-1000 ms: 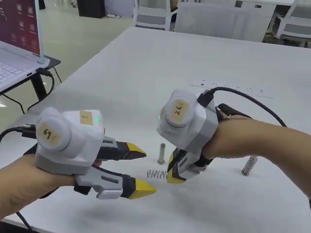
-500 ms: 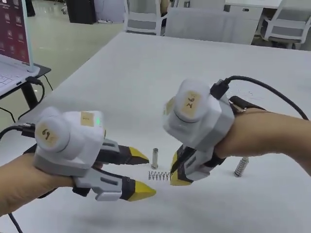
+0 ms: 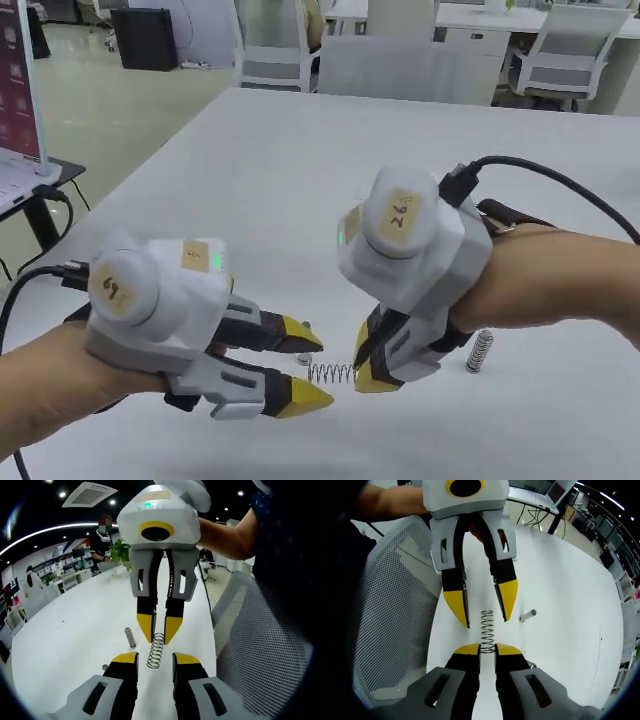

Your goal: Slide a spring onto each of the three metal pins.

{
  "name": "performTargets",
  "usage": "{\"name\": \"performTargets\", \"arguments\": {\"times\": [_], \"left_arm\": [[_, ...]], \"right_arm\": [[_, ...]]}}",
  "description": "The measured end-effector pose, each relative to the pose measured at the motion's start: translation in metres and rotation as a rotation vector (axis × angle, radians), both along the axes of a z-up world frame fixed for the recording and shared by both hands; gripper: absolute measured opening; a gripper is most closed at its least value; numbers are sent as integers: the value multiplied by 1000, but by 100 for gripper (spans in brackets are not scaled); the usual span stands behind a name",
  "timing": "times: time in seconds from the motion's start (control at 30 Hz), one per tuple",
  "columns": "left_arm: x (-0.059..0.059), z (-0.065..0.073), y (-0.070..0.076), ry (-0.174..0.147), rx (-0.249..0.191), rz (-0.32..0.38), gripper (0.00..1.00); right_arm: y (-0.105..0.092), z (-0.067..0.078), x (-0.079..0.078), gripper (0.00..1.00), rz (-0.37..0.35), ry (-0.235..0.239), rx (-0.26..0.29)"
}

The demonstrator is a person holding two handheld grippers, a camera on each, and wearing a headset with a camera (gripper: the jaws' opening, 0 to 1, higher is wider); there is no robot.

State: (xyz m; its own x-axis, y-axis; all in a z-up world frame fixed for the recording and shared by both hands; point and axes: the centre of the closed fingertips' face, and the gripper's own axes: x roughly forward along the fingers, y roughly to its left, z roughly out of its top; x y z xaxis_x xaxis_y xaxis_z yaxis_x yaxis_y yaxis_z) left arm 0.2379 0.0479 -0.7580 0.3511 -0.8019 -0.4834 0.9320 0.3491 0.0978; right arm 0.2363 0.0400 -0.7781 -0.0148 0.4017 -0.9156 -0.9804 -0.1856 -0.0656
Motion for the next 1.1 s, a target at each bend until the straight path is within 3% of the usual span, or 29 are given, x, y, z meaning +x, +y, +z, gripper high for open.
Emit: {"name": "performTargets", "arguments": {"times": [0.57, 1.1], "left_arm": [[0, 0, -5, -36, -6, -32, 5], [-5, -5, -10, -48, 24, -67, 3]], "right_arm": [[0, 7, -4, 8, 1, -6, 7], [-4, 9, -7, 8, 22, -4, -11]]}}
